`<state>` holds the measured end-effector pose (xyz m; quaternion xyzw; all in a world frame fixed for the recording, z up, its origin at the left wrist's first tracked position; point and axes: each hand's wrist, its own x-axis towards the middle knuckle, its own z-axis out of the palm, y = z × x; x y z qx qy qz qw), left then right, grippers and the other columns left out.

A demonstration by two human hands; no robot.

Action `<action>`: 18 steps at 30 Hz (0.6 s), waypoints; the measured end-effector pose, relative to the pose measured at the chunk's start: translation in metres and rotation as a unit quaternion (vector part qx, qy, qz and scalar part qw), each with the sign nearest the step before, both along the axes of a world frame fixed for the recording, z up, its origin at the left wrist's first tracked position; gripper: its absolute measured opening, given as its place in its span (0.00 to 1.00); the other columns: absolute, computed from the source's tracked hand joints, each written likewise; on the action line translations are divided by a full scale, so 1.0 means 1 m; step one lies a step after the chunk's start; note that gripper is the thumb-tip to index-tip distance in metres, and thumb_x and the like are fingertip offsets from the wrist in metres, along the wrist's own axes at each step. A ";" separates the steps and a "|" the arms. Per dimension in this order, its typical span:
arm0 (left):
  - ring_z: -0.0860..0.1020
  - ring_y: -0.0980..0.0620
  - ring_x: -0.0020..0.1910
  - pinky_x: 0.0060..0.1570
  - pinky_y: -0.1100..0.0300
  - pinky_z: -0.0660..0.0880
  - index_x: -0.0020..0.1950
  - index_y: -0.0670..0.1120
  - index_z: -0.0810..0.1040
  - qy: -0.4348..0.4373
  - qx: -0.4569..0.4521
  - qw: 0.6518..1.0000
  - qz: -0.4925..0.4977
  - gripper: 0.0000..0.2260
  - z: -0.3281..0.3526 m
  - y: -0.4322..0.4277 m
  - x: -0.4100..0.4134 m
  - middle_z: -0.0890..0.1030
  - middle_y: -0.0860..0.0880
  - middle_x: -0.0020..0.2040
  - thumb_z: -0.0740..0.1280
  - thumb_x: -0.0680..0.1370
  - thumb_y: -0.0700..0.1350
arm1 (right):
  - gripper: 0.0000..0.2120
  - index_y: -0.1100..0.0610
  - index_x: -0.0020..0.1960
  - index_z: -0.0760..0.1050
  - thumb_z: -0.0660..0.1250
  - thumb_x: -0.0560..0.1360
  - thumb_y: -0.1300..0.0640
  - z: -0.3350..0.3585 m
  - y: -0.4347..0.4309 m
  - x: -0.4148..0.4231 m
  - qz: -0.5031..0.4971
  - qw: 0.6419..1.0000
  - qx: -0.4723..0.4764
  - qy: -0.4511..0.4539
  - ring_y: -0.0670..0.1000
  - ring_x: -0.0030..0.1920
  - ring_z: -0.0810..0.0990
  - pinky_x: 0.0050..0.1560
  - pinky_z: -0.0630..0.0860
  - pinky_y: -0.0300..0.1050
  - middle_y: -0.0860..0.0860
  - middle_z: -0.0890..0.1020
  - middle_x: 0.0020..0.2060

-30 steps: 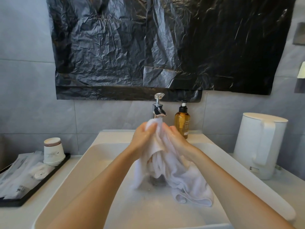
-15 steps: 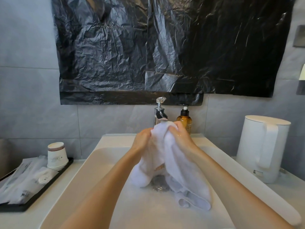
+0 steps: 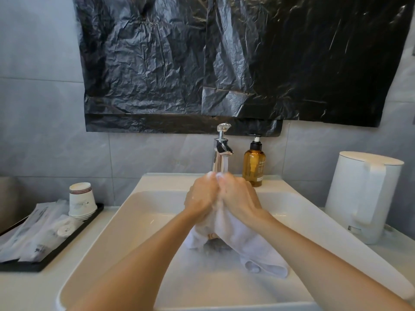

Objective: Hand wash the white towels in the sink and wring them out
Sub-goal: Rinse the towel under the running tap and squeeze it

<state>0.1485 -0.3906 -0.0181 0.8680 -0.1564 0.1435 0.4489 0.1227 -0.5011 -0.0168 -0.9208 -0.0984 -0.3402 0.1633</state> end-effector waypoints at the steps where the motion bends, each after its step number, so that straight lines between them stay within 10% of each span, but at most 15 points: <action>1: 0.76 0.45 0.48 0.45 0.54 0.68 0.44 0.53 0.71 -0.005 0.025 1.000 0.013 0.12 0.000 0.001 -0.001 0.77 0.52 0.47 0.53 0.79 0.57 | 0.13 0.51 0.48 0.71 0.49 0.83 0.52 0.002 -0.002 -0.001 -0.006 0.999 -0.036 -0.010 0.59 0.45 0.80 0.38 0.72 0.48 0.54 0.81 0.44; 6: 0.74 0.43 0.51 0.50 0.52 0.68 0.58 0.50 0.69 -0.022 0.082 0.996 0.020 0.18 0.008 0.002 -0.006 0.79 0.45 0.57 0.44 0.83 0.57 | 0.16 0.53 0.44 0.69 0.49 0.83 0.48 0.010 -0.017 -0.001 0.010 0.999 0.003 0.036 0.59 0.39 0.77 0.37 0.69 0.51 0.55 0.78 0.37; 10: 0.72 0.47 0.66 0.61 0.56 0.67 0.78 0.55 0.52 -0.013 -0.089 0.983 -0.159 0.23 0.019 0.010 -0.007 0.72 0.45 0.69 0.54 0.83 0.54 | 0.10 0.54 0.50 0.69 0.66 0.77 0.49 0.025 -0.022 0.000 0.087 0.948 0.300 0.059 0.48 0.40 0.74 0.39 0.69 0.44 0.50 0.76 0.42; 14: 0.74 0.54 0.63 0.63 0.55 0.71 0.70 0.57 0.67 0.070 -0.128 0.964 -0.222 0.25 0.016 0.009 -0.006 0.74 0.53 0.67 0.60 0.77 0.67 | 0.12 0.56 0.51 0.72 0.72 0.72 0.58 0.036 -0.021 -0.003 0.120 0.884 0.444 0.088 0.48 0.41 0.76 0.41 0.73 0.40 0.51 0.78 0.41; 18: 0.78 0.60 0.50 0.49 0.69 0.73 0.48 0.62 0.78 0.024 -0.141 0.967 -0.212 0.11 0.018 0.006 -0.012 0.82 0.61 0.48 0.57 0.83 0.53 | 0.19 0.56 0.56 0.70 0.73 0.69 0.56 0.034 -0.029 -0.004 0.156 0.837 0.505 0.142 0.46 0.42 0.73 0.41 0.69 0.41 0.50 0.75 0.42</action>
